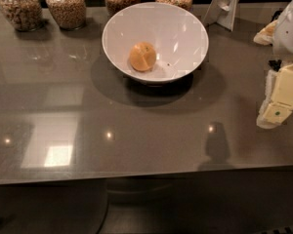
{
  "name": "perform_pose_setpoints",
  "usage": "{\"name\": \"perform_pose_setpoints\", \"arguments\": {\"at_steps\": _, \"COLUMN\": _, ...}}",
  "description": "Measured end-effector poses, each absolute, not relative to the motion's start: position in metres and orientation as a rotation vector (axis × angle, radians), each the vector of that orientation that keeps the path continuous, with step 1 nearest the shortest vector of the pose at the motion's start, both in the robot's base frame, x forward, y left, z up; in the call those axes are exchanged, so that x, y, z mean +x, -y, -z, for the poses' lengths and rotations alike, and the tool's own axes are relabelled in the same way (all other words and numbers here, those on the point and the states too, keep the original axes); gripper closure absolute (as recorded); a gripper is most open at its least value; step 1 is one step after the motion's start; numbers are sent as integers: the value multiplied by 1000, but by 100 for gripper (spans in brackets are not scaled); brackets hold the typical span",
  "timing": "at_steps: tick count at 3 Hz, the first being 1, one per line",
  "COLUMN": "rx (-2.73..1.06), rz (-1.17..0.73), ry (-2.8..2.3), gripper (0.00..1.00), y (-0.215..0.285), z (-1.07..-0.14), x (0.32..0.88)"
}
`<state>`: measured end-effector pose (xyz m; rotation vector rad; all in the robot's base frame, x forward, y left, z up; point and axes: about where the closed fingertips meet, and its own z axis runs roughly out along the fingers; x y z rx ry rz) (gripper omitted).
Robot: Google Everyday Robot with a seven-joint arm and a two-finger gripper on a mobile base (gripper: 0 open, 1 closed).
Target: Pick orange from white bowl
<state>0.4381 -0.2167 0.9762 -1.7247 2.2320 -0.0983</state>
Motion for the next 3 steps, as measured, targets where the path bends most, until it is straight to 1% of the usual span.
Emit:
{"name": "perform_pose_setpoints", "arguments": {"at_steps": 1, "rx": -1725, "rz": 98, "ry": -2232, "gripper": 0, "y": 217, "z": -976, "x": 438}}
{"name": "perform_pose_setpoints", "arguments": {"at_steps": 2, "rx": -1662, "rz": 32, "ry": -2119, "gripper": 0, "y": 196, "z": -987, "x": 456}}
{"name": "perform_pose_setpoints", "arguments": {"at_steps": 3, "rx": -1580, "rz": -96, "ry": -1955, "gripper": 0, "y": 155, "z": -1007, "x": 488}}
